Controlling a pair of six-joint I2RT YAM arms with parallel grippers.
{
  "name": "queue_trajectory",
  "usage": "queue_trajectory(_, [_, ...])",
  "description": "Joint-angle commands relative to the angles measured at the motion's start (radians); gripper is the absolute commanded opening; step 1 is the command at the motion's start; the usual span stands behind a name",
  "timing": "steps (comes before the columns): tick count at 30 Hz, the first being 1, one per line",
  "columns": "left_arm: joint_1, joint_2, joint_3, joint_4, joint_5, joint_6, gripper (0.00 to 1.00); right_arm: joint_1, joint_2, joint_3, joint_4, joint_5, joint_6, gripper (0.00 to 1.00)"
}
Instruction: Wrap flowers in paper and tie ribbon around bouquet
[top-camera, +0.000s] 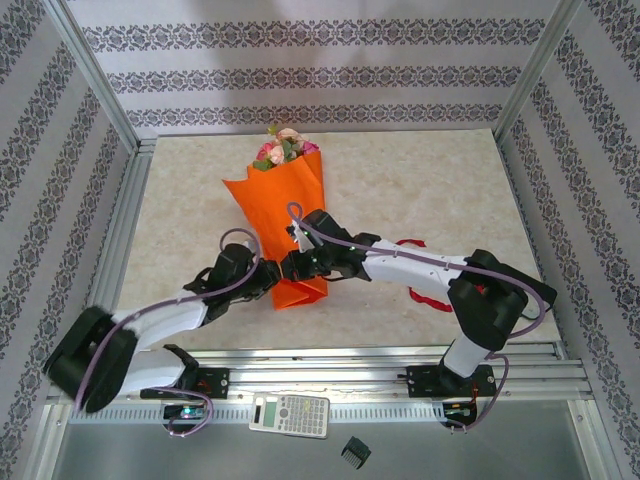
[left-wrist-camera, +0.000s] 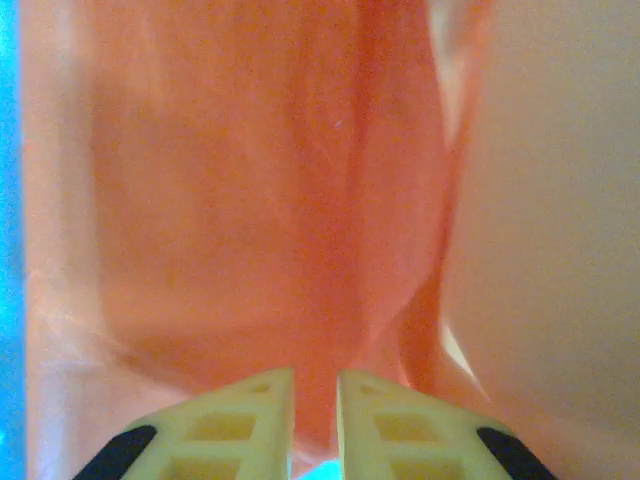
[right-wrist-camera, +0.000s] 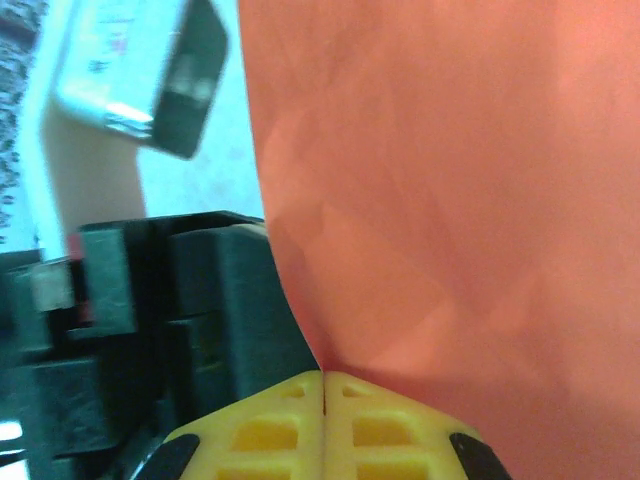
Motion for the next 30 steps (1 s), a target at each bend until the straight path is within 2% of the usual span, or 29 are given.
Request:
queue_trajectory(1, [0.006, -0.226, 0.060, -0.265, -0.163, -0.025, 0.27, 0.006, 0.040, -0.022, 0.018, -0.029, 0.016, 0.00])
queue_trajectory(4, [0.030, -0.330, 0.055, -0.342, -0.184, -0.040, 0.41, 0.006, 0.057, -0.016, 0.021, -0.038, 0.019, 0.00])
queue_trajectory(7, [0.060, -0.337, 0.058, -0.342, -0.138, -0.051, 0.44, 0.006, 0.071, -0.012, 0.019, -0.040, 0.022, 0.00])
queue_trajectory(10, [0.062, -0.340, 0.087, -0.360, -0.143, -0.044, 0.47, 0.009, 0.078, -0.008, 0.017, -0.047, 0.021, 0.00])
queue_trajectory(12, [0.063, -0.336, 0.099, -0.356, -0.148, -0.030, 0.53, 0.011, 0.078, -0.005, 0.016, -0.052, 0.020, 0.00])
queue_trajectory(14, [0.081, -0.286, 0.111, -0.368, -0.111, -0.013, 0.57, 0.012, 0.080, -0.003, 0.017, -0.053, 0.018, 0.00])
queue_trajectory(16, [0.121, -0.193, 0.122, -0.363, -0.015, 0.017, 0.57, 0.016, 0.085, 0.002, 0.016, -0.060, 0.018, 0.00])
queue_trajectory(20, [0.148, -0.087, 0.115, -0.257, 0.012, 0.069, 0.59, 0.025, 0.099, 0.017, 0.014, -0.076, 0.017, 0.00])
queue_trajectory(23, [0.169, 0.009, 0.110, -0.166, 0.059, 0.096, 0.55, 0.032, 0.110, 0.025, 0.021, -0.085, 0.021, 0.00])
queue_trajectory(26, [0.172, 0.082, 0.120, -0.156, 0.085, 0.148, 0.45, 0.034, 0.122, 0.040, 0.025, -0.100, 0.025, 0.00])
queue_trajectory(28, [0.175, 0.105, 0.115, -0.172, 0.076, 0.190, 0.34, 0.034, 0.129, 0.050, 0.021, -0.116, 0.024, 0.00])
queue_trajectory(30, [0.181, 0.120, 0.102, -0.179, 0.072, 0.231, 0.16, 0.034, 0.130, 0.059, 0.012, -0.124, 0.024, 0.00])
